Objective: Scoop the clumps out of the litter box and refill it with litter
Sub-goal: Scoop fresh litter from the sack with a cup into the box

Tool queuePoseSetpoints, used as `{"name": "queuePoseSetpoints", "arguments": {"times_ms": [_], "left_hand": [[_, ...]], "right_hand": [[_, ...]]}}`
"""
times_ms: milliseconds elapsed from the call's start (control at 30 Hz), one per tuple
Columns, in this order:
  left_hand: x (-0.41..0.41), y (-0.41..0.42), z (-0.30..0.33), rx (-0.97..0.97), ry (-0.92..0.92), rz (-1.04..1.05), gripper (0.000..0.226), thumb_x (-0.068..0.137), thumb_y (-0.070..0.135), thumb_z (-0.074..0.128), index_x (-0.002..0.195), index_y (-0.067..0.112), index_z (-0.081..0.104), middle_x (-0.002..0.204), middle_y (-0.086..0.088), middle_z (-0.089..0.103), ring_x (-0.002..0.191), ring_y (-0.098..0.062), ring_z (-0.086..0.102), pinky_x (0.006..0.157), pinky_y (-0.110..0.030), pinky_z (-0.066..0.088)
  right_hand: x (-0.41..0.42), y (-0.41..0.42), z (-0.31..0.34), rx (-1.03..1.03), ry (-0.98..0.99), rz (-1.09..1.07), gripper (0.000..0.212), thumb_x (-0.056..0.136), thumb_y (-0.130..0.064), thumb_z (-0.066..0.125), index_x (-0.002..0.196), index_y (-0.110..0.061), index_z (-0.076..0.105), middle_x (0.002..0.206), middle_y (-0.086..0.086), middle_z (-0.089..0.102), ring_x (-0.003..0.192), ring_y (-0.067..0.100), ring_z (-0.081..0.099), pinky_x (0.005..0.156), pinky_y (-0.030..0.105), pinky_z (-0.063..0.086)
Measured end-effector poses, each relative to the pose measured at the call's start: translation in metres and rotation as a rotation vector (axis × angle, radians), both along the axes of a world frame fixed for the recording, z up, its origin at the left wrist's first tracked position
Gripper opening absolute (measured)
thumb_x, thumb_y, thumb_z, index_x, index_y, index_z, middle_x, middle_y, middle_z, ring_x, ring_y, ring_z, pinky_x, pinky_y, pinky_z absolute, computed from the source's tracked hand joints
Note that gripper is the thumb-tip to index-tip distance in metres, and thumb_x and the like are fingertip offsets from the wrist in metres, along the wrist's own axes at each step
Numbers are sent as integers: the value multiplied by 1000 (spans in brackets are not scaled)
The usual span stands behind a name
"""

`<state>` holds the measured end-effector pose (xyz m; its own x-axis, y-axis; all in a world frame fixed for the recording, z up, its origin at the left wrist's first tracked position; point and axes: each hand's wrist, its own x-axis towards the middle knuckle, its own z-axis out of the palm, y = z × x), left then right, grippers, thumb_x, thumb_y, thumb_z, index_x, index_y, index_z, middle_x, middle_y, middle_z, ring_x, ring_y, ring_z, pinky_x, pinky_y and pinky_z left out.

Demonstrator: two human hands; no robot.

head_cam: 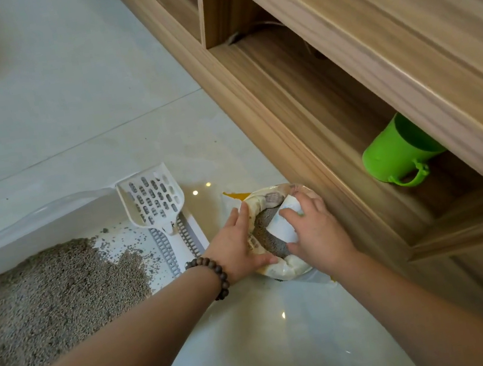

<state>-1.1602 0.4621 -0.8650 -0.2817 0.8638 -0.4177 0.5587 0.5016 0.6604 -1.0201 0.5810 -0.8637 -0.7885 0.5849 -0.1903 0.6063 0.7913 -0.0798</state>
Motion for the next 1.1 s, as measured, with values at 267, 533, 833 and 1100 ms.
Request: {"name": "queuePoseSetpoints", "arguments": {"times_ms": [267,533,833,1100], "left_hand": [[0,1,-1,-12,-9,7,128,67,54,78,151,16,-11,161,-6,-4,146,-17,14,114,-24,17],[0,2,2,-1,1,7,125,67,53,78,152,14,-6,161,-6,1,147,-16,9,114,-25,15],[1,2,4,-18,1,14,125,67,52,78,152,14,-6,161,-6,0,147,-17,11,115,-25,15],[2,4,4,-29,15,19,125,67,53,78,152,15,-4,161,-5,2,146,-19,17,113,-25,18]], "right_hand": [[-15,-1,2,-480,107,-356,60,66,-43,77,120,-26,57,120,1,57,113,20,52,91,32,44],[-13,25,13,-849,272,-545,47,69,-26,81,113,-23,64,116,1,63,104,14,59,86,26,47],[24,29,26,-927,692,-655,38,66,-20,83,100,-29,68,112,5,68,108,17,62,93,33,48],[27,13,24,-540,620,-483,49,63,-23,85,108,-28,65,110,0,58,102,14,57,93,36,48]]}}
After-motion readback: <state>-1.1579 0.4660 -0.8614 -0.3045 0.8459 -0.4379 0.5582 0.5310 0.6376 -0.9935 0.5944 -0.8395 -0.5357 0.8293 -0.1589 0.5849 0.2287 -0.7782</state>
